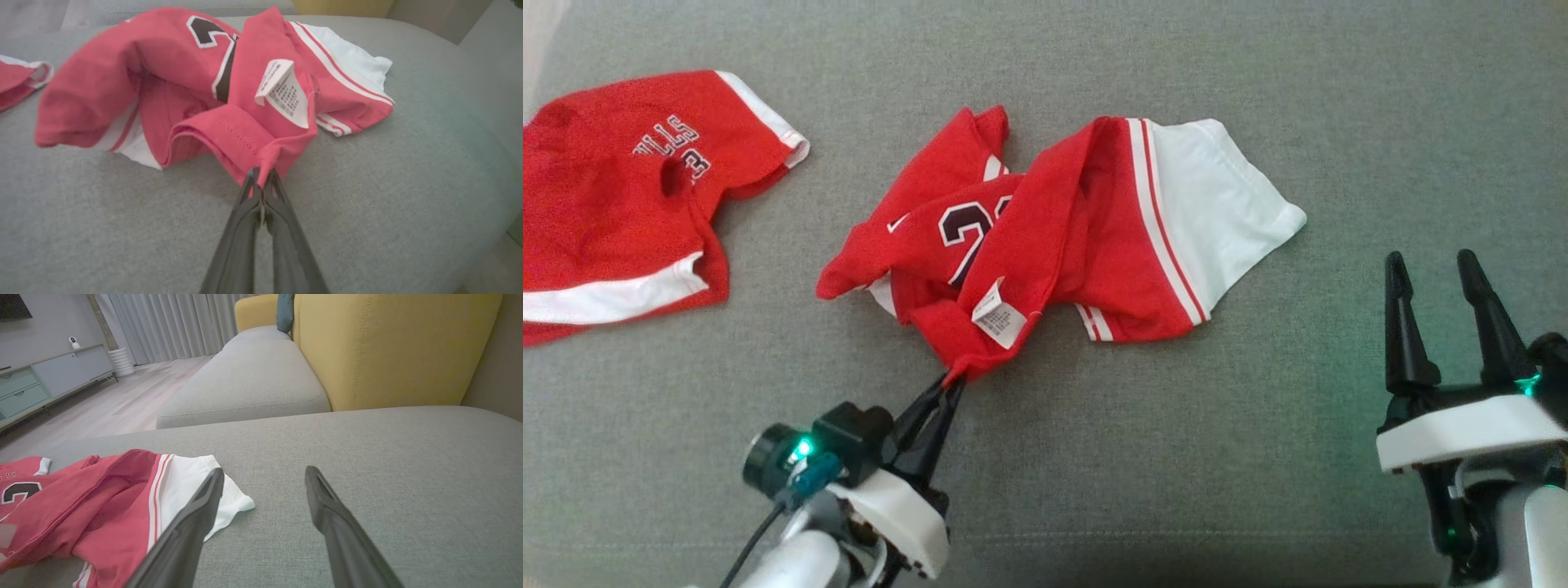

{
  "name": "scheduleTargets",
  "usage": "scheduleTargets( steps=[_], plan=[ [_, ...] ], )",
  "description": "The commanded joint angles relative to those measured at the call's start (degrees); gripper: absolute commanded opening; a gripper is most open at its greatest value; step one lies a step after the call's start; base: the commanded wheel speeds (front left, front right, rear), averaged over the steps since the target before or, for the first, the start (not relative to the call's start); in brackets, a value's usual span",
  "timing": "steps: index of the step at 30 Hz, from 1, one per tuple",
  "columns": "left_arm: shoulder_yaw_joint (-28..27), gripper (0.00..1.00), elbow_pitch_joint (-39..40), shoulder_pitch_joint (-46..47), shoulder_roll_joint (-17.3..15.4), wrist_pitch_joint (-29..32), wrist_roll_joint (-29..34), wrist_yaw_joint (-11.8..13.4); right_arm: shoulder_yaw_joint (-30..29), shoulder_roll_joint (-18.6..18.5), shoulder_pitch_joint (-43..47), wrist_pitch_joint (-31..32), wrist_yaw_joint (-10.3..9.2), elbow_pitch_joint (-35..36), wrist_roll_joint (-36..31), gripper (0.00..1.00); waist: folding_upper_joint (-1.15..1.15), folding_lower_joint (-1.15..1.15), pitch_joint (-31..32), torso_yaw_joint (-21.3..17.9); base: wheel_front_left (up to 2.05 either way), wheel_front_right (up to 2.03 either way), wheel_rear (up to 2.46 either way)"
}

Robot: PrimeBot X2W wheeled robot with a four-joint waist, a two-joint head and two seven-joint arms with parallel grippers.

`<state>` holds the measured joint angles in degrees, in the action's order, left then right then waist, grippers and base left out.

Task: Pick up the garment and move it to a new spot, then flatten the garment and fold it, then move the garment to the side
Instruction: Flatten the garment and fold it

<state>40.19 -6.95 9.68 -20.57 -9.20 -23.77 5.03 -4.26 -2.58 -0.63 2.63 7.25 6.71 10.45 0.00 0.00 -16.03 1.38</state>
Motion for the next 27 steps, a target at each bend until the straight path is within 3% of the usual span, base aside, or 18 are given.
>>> scheduleTargets(
  steps=[1,7,17,22,27],
  plan=[
    [-2.2,1.00,0.9,0.6,0.0,-1.4,-0.8,-0.2,1.0,-0.3,-1.5,0.3,0.24,2.0,-0.6,1.00,0.00,0.00,0.7,0.1,0.00,0.00,0.00],
    [-6.9,1.00,3.0,-0.7,2.5,-5.4,-1.9,1.9,0.5,-0.3,-0.9,1.4,0.24,2.9,-1.8,1.00,0.00,0.00,3.0,0.4,0.00,0.00,0.00],
    [-17.9,1.00,10.4,-3.3,3.6,-5.8,0.2,8.3,0.6,-0.3,0.6,3.0,0.24,4.1,-2.8,1.00,0.00,0.00,5.8,0.6,0.00,0.00,0.00],
    [-22.2,1.00,10.8,-4.5,2.8,-5.8,0.8,9.8,1.2,-0.3,1.4,3.6,0.24,4.5,-2.9,1.00,0.00,0.00,7.0,0.3,0.00,0.00,0.00],
    [-22.4,1.00,10.3,-5.5,2.0,-5.8,1.6,10.0,1.3,-0.3,1.7,3.9,0.24,5.0,-2.9,1.00,0.00,0.00,7.1,0.3,0.00,0.00,0.00]
  ],
)
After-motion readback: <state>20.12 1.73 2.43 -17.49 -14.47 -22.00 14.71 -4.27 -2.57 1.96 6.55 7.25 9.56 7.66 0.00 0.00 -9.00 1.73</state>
